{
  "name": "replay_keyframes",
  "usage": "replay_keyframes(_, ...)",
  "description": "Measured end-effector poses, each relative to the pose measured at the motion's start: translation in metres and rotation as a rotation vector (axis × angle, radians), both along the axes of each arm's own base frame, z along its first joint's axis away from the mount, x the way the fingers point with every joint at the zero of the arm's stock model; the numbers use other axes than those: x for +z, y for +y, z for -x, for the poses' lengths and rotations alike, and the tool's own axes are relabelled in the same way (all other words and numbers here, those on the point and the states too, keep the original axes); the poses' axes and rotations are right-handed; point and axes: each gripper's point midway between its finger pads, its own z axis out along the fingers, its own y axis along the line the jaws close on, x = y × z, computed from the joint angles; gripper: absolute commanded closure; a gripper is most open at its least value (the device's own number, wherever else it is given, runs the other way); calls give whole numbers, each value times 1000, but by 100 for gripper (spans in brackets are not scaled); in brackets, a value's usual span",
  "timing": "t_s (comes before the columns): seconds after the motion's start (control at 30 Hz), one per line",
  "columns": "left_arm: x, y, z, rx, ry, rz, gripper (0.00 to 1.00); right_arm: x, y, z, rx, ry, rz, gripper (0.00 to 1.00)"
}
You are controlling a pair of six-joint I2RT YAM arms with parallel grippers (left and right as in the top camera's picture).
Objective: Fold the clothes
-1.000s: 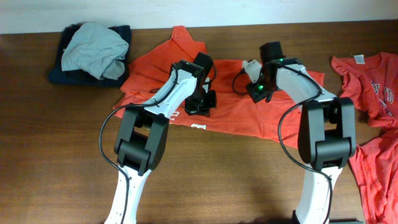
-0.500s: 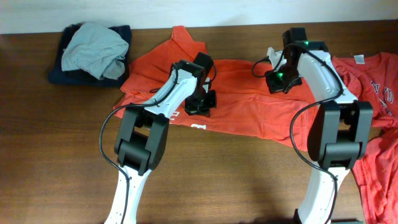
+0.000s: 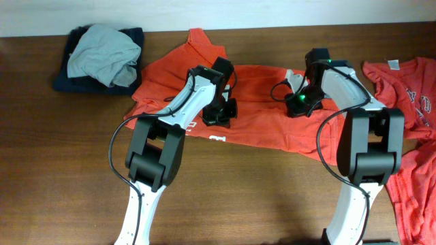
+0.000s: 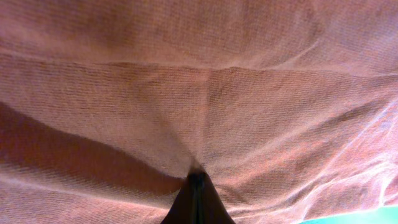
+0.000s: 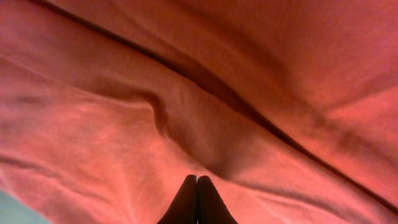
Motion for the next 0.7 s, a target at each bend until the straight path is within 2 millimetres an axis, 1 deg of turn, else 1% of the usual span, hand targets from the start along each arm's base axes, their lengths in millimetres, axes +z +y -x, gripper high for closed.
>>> replay_keyframes(0.1,0,0,0,0,2,-1,99,-11,1,1,3,-20,-7,96)
replay_keyframes(0.4,0,0,0,0,2,-2,99,-9,2,-3,4,-60,-13,96)
replay_keyframes(0.5,0,0,0,0,2,-3,100,0,1,-13,4,-76,-8,96)
replay_keyframes(0.53,0,0,0,-1,1,-5,99,6,1,-22,3,-106,-7,96)
replay_keyframes(0.63,0,0,1,-2,1,-6,99,13,-3,-39,-6,-169,18,96)
replay_keyframes(0.7,0,1,2,-2,5,-12,99,13,-4,-39,-14,-166,20,96)
